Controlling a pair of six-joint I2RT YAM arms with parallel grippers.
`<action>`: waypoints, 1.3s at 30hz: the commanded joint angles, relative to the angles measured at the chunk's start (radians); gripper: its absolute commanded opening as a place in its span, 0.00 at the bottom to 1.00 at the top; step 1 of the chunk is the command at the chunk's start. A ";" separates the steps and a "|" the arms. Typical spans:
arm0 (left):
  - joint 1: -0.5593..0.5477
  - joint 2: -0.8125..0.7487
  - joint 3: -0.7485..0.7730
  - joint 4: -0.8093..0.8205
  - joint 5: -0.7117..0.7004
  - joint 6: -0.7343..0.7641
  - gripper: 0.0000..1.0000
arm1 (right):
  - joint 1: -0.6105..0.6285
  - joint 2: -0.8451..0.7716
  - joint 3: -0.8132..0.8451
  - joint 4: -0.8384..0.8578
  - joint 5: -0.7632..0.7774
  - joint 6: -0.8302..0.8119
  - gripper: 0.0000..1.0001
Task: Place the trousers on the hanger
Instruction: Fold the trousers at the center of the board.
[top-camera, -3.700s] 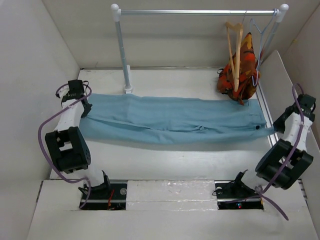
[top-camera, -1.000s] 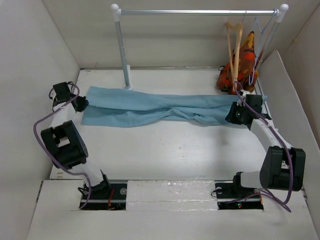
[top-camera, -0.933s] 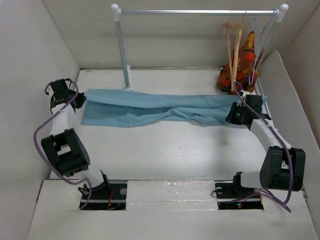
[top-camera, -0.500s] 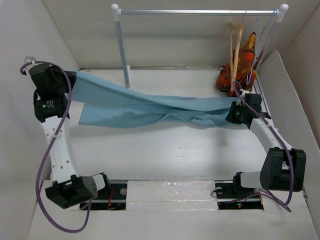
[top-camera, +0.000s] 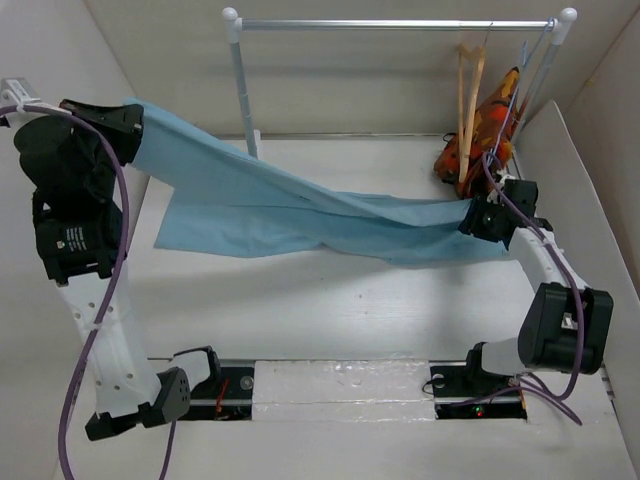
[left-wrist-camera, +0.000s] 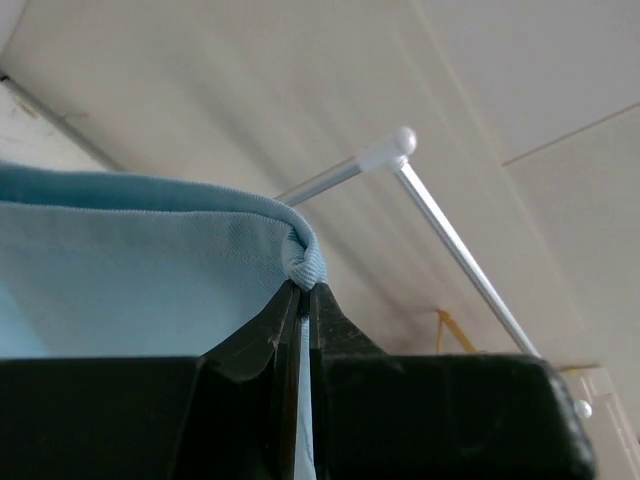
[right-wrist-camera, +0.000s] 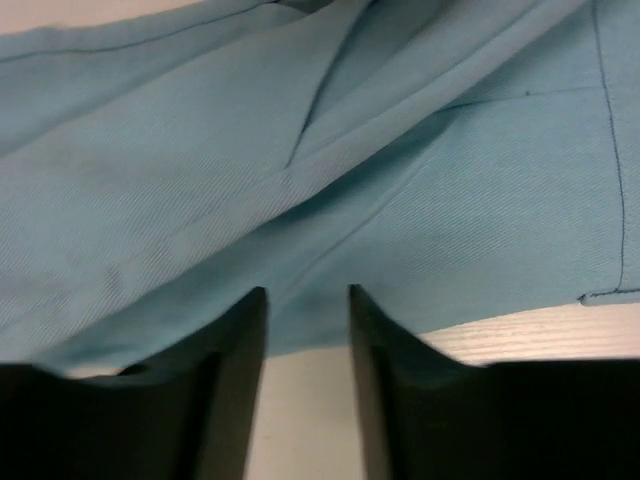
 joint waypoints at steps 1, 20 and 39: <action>0.004 -0.013 0.040 0.040 -0.032 -0.032 0.00 | -0.041 0.028 0.036 0.065 -0.039 0.016 0.50; 0.171 0.335 -0.328 0.187 -0.182 0.149 0.00 | -0.068 0.118 0.183 0.061 -0.025 0.027 0.72; 0.247 0.786 -0.255 0.234 -0.036 0.174 0.59 | -0.243 0.128 0.146 0.012 -0.010 0.019 0.71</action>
